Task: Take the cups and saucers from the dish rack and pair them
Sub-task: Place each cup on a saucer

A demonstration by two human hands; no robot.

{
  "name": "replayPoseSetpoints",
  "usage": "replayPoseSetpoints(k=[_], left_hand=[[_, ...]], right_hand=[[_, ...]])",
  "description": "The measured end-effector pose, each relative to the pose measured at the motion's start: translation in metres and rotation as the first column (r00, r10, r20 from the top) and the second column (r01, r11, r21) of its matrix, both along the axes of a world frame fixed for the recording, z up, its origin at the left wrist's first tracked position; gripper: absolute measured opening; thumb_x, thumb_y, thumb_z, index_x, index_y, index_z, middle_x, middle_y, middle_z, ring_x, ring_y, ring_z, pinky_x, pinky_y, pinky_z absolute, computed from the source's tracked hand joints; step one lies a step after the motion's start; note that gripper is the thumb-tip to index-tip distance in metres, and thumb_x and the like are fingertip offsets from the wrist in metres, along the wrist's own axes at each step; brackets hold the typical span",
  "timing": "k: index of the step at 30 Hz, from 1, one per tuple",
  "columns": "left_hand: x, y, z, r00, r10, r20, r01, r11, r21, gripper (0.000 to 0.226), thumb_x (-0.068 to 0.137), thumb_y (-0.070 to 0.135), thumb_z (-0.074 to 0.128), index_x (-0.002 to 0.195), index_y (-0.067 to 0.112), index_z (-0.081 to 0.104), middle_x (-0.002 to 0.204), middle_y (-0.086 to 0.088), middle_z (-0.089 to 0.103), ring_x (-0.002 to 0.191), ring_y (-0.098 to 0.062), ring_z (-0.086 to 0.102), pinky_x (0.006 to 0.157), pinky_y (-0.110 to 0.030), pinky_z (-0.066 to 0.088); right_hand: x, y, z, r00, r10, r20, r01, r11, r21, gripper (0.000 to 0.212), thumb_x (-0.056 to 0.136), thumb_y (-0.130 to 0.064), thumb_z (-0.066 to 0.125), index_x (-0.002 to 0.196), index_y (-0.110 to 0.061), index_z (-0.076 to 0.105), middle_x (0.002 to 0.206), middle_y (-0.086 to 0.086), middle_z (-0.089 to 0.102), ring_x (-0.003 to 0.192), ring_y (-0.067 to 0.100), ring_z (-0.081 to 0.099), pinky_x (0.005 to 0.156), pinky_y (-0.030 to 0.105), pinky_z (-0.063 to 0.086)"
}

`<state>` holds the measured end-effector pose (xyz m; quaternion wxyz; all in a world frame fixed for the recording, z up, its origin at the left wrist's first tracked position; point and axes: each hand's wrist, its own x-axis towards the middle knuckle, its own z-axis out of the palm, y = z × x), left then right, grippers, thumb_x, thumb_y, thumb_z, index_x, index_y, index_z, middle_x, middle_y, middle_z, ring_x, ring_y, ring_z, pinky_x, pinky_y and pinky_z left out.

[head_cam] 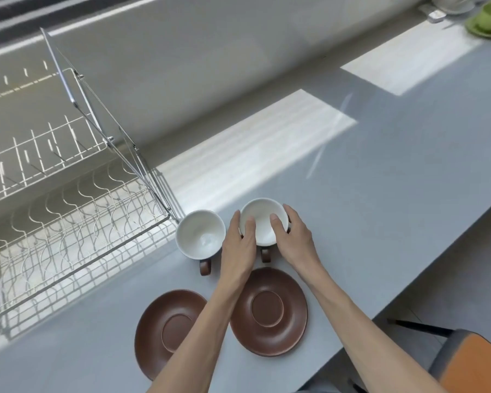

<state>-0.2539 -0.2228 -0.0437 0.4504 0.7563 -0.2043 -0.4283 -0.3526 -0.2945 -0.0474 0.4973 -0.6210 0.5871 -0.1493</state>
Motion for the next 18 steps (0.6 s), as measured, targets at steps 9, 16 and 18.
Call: replayPoseSetpoints(k=[9,16,18], left_hand=[[0.000,0.015,0.015,0.987,0.057,-0.150,-0.074,0.991,-0.109,0.079,0.086,0.066,0.049,0.152,0.025,0.038,0.155,0.007,0.041,0.137,-0.015,0.045,0.111,-0.047,0.044],[-0.008,0.058,0.038,0.975,0.078,-0.210,-0.117,0.977,-0.180,0.021,0.103,0.043,0.046,0.115,0.039,0.063,0.112,0.027,0.064,0.115,-0.010,0.060,0.099,-0.044,0.055],[-0.011,0.072,0.041,0.976,0.052,-0.212,-0.092,0.978,-0.186,0.019,0.105,0.038,0.045,0.101,0.041,0.063,0.090,0.036,0.065,0.109,-0.011,0.063,0.094,-0.040,0.058]], right_hand=[[-0.006,0.015,0.023,0.999,-0.036,0.012,0.036,0.998,-0.050,0.054,0.099,-0.039,0.046,0.148,-0.017,0.039,0.150,0.002,0.045,0.137,0.021,0.043,0.113,0.037,0.035],[-0.016,0.060,0.033,0.996,-0.059,0.070,0.064,0.995,-0.074,0.057,0.096,-0.048,0.044,0.146,-0.021,0.040,0.148,0.001,0.048,0.135,0.022,0.045,0.110,0.044,0.040],[-0.022,0.076,0.034,0.996,-0.062,0.060,0.067,0.995,-0.079,0.055,0.098,-0.046,0.044,0.146,-0.020,0.040,0.149,0.000,0.047,0.136,0.021,0.044,0.112,0.042,0.037]])
